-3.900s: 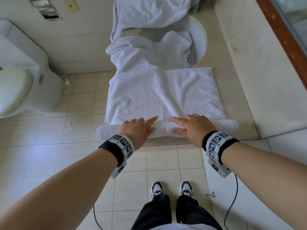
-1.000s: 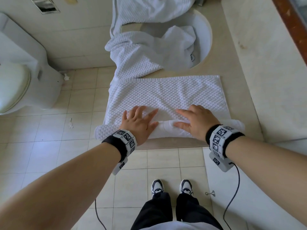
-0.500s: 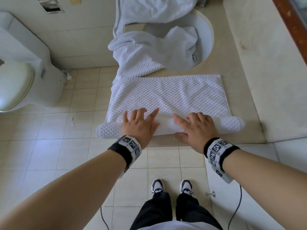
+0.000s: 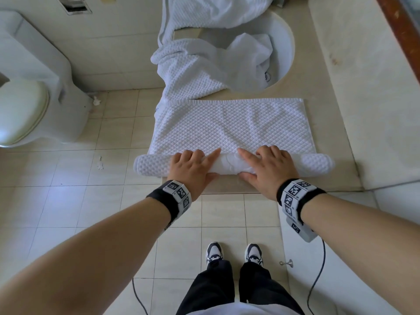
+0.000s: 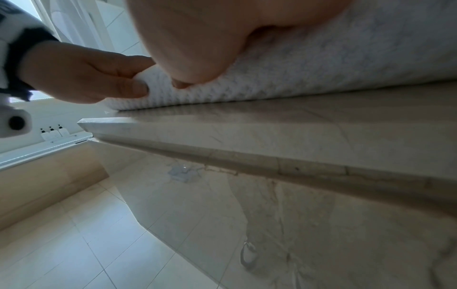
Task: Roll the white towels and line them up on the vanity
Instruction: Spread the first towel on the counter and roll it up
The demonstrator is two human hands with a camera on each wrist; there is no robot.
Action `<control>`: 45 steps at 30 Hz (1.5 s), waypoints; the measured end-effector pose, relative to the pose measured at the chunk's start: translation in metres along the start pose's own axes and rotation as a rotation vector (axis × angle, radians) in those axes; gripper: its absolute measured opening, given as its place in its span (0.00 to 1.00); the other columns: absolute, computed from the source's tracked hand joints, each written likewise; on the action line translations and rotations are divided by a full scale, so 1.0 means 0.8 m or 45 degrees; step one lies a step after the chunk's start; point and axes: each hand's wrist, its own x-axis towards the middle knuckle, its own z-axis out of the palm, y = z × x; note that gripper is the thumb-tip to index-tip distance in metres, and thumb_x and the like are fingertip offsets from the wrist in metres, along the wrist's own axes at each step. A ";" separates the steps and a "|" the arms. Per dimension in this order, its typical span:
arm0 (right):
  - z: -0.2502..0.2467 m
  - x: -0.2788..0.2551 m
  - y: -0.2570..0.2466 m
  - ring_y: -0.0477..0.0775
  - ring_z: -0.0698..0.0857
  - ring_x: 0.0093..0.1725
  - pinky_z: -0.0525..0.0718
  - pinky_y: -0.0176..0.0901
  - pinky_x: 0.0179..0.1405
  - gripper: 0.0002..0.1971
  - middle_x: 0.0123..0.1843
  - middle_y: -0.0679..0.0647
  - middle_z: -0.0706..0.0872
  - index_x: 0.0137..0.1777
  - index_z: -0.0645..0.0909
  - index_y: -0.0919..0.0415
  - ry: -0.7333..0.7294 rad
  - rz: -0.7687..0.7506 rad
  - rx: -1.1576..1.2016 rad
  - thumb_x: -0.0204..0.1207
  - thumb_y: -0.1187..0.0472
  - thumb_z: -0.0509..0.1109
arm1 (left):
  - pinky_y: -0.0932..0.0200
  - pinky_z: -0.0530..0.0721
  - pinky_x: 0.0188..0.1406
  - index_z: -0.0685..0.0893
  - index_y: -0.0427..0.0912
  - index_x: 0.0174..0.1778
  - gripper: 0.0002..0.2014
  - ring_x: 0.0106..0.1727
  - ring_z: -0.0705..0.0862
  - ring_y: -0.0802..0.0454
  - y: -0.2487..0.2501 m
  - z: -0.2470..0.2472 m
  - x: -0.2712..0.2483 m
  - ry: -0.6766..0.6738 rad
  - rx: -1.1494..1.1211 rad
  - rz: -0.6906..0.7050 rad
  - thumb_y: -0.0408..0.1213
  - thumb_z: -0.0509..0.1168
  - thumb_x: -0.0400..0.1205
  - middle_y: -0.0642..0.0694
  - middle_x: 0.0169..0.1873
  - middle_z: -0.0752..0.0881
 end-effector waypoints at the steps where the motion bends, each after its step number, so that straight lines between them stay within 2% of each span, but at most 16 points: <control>1: 0.000 0.001 0.000 0.56 0.76 0.52 0.76 0.56 0.55 0.34 0.52 0.50 0.78 0.81 0.64 0.38 -0.011 0.006 -0.002 0.75 0.30 0.57 | 0.45 0.74 0.61 0.55 0.61 0.85 0.33 0.57 0.78 0.45 -0.003 -0.001 0.003 -0.012 0.011 0.016 0.67 0.49 0.83 0.53 0.59 0.79; 7: -0.010 0.003 0.002 0.55 0.75 0.57 0.75 0.54 0.58 0.36 0.57 0.50 0.77 0.83 0.57 0.38 -0.165 0.004 0.028 0.77 0.26 0.47 | 0.46 0.76 0.59 0.54 0.63 0.84 0.32 0.57 0.79 0.46 -0.006 -0.011 0.009 -0.089 -0.036 0.022 0.67 0.42 0.83 0.53 0.58 0.80; 14: -0.014 -0.013 0.003 0.51 0.74 0.54 0.75 0.51 0.58 0.39 0.55 0.48 0.78 0.84 0.53 0.36 -0.346 -0.047 0.119 0.74 0.22 0.36 | 0.47 0.75 0.61 0.55 0.65 0.83 0.30 0.58 0.81 0.47 0.003 -0.017 -0.007 -0.225 -0.144 0.029 0.66 0.39 0.84 0.54 0.56 0.81; 17: -0.021 -0.009 0.005 0.53 0.79 0.57 0.77 0.51 0.59 0.39 0.59 0.50 0.82 0.84 0.54 0.36 -0.411 -0.068 0.171 0.75 0.23 0.37 | 0.46 0.75 0.63 0.57 0.66 0.83 0.29 0.58 0.81 0.48 0.000 -0.018 -0.003 -0.290 -0.195 0.051 0.66 0.39 0.84 0.54 0.56 0.82; 20: -0.024 0.001 0.008 0.56 0.81 0.66 0.79 0.54 0.65 0.37 0.68 0.52 0.83 0.85 0.54 0.38 -0.446 -0.047 0.263 0.79 0.25 0.39 | 0.46 0.75 0.64 0.57 0.66 0.82 0.29 0.60 0.79 0.47 -0.002 -0.014 0.004 -0.276 -0.218 0.026 0.66 0.38 0.84 0.53 0.57 0.81; 21: -0.024 0.005 0.008 0.57 0.81 0.68 0.80 0.55 0.65 0.36 0.70 0.52 0.83 0.86 0.53 0.39 -0.436 -0.040 0.281 0.80 0.27 0.39 | 0.47 0.74 0.63 0.57 0.65 0.82 0.30 0.61 0.78 0.47 -0.001 -0.012 0.004 -0.241 -0.201 0.011 0.67 0.37 0.84 0.53 0.57 0.79; 23: -0.020 0.008 0.008 0.57 0.80 0.65 0.79 0.54 0.65 0.37 0.66 0.52 0.83 0.86 0.51 0.43 -0.372 -0.021 0.260 0.80 0.29 0.37 | 0.47 0.72 0.64 0.56 0.64 0.83 0.31 0.63 0.74 0.47 0.000 -0.008 0.006 -0.160 -0.162 -0.019 0.68 0.37 0.83 0.52 0.60 0.76; 25: -0.014 0.009 0.007 0.56 0.75 0.61 0.76 0.53 0.63 0.36 0.60 0.52 0.78 0.86 0.50 0.45 -0.271 0.010 0.177 0.81 0.30 0.37 | 0.43 0.69 0.70 0.55 0.64 0.83 0.32 0.69 0.71 0.46 -0.001 -0.008 0.010 -0.115 -0.148 -0.040 0.68 0.37 0.83 0.50 0.68 0.72; 27: -0.009 0.013 0.007 0.56 0.72 0.59 0.74 0.53 0.62 0.35 0.59 0.52 0.75 0.86 0.50 0.45 -0.210 0.030 0.108 0.82 0.31 0.39 | 0.36 0.59 0.80 0.52 0.65 0.84 0.32 0.79 0.63 0.43 -0.002 -0.009 0.016 -0.134 -0.155 -0.068 0.68 0.36 0.83 0.47 0.77 0.66; 29: -0.008 0.021 0.009 0.56 0.71 0.58 0.74 0.54 0.62 0.35 0.59 0.52 0.74 0.85 0.51 0.45 -0.198 0.039 0.100 0.81 0.31 0.40 | 0.32 0.46 0.83 0.46 0.67 0.84 0.33 0.86 0.50 0.40 -0.004 -0.009 0.023 -0.188 -0.185 -0.105 0.70 0.35 0.83 0.46 0.83 0.56; 31: -0.008 0.029 0.012 0.55 0.71 0.58 0.73 0.54 0.61 0.34 0.60 0.52 0.73 0.85 0.52 0.44 -0.195 0.040 0.108 0.81 0.32 0.41 | 0.31 0.40 0.83 0.42 0.68 0.84 0.33 0.87 0.40 0.41 -0.005 -0.008 0.030 -0.216 -0.206 -0.129 0.71 0.33 0.82 0.48 0.86 0.50; 33: -0.008 0.034 0.014 0.55 0.71 0.59 0.73 0.54 0.62 0.34 0.60 0.52 0.73 0.85 0.54 0.43 -0.193 0.040 0.104 0.81 0.32 0.41 | 0.31 0.38 0.83 0.39 0.69 0.84 0.33 0.87 0.36 0.43 -0.007 -0.008 0.036 -0.245 -0.213 -0.138 0.72 0.33 0.81 0.50 0.87 0.46; 36: -0.009 0.036 0.013 0.54 0.70 0.57 0.72 0.53 0.62 0.33 0.58 0.50 0.72 0.85 0.57 0.41 -0.215 0.041 0.091 0.81 0.32 0.38 | 0.31 0.38 0.83 0.38 0.70 0.83 0.34 0.86 0.34 0.44 -0.010 -0.010 0.041 -0.302 -0.230 -0.149 0.73 0.33 0.81 0.52 0.87 0.43; 38: -0.015 0.028 0.007 0.54 0.71 0.54 0.73 0.52 0.58 0.33 0.55 0.50 0.73 0.83 0.62 0.42 -0.151 0.037 0.092 0.81 0.34 0.38 | 0.31 0.38 0.83 0.38 0.71 0.83 0.34 0.86 0.34 0.45 -0.011 -0.012 0.043 -0.332 -0.238 -0.149 0.73 0.33 0.80 0.52 0.87 0.42; 42: -0.011 -0.012 -0.004 0.54 0.73 0.52 0.76 0.53 0.54 0.24 0.53 0.50 0.75 0.71 0.74 0.45 0.028 0.015 0.183 0.81 0.37 0.52 | 0.30 0.40 0.83 0.40 0.70 0.83 0.34 0.87 0.37 0.45 -0.011 -0.015 0.046 -0.386 -0.252 -0.159 0.73 0.34 0.80 0.52 0.87 0.45; 45: -0.002 -0.028 -0.005 0.56 0.75 0.55 0.75 0.54 0.57 0.27 0.58 0.51 0.77 0.74 0.75 0.44 0.072 0.003 0.139 0.79 0.33 0.59 | 0.29 0.41 0.83 0.42 0.70 0.84 0.34 0.87 0.40 0.45 -0.012 -0.016 0.051 -0.416 -0.270 -0.154 0.73 0.35 0.80 0.52 0.87 0.47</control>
